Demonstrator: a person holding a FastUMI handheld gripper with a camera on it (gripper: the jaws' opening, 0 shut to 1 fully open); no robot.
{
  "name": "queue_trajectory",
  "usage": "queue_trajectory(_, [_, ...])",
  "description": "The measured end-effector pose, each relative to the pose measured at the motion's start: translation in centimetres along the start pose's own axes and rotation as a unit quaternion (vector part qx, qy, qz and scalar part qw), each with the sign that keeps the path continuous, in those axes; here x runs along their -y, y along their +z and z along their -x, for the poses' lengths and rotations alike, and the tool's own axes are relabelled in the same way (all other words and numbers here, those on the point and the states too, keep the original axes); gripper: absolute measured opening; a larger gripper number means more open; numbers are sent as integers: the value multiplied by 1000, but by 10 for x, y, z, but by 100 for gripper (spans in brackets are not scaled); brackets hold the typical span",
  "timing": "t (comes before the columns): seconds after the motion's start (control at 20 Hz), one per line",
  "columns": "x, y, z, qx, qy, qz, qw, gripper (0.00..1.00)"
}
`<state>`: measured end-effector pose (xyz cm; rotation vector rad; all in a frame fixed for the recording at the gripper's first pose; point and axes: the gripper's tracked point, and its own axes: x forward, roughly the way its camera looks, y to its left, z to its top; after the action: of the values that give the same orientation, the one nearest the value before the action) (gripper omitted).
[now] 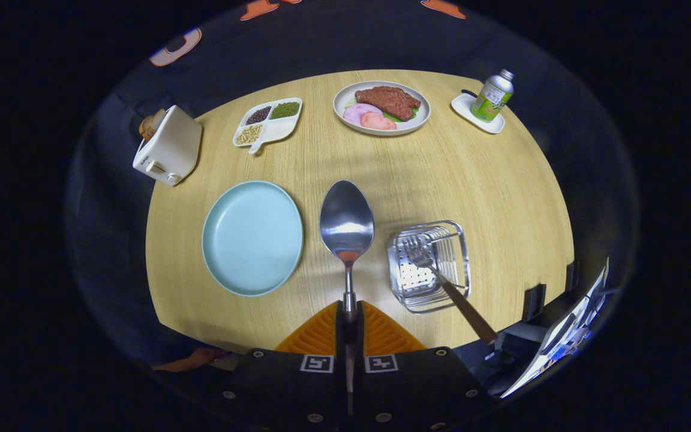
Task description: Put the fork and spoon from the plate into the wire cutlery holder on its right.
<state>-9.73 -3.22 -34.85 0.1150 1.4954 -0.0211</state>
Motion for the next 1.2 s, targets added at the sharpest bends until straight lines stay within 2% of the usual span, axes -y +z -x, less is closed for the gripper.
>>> queue_trajectory(0.35, [52, -29, -3, -46, -11, 8, 999, 5])
queue_trajectory(0.9, [69, -48, -21, -147, -5, 76, 986, 5])
queue_trajectory(1.2, [72, -43, -25, -181, -2, 82, 980, 5])
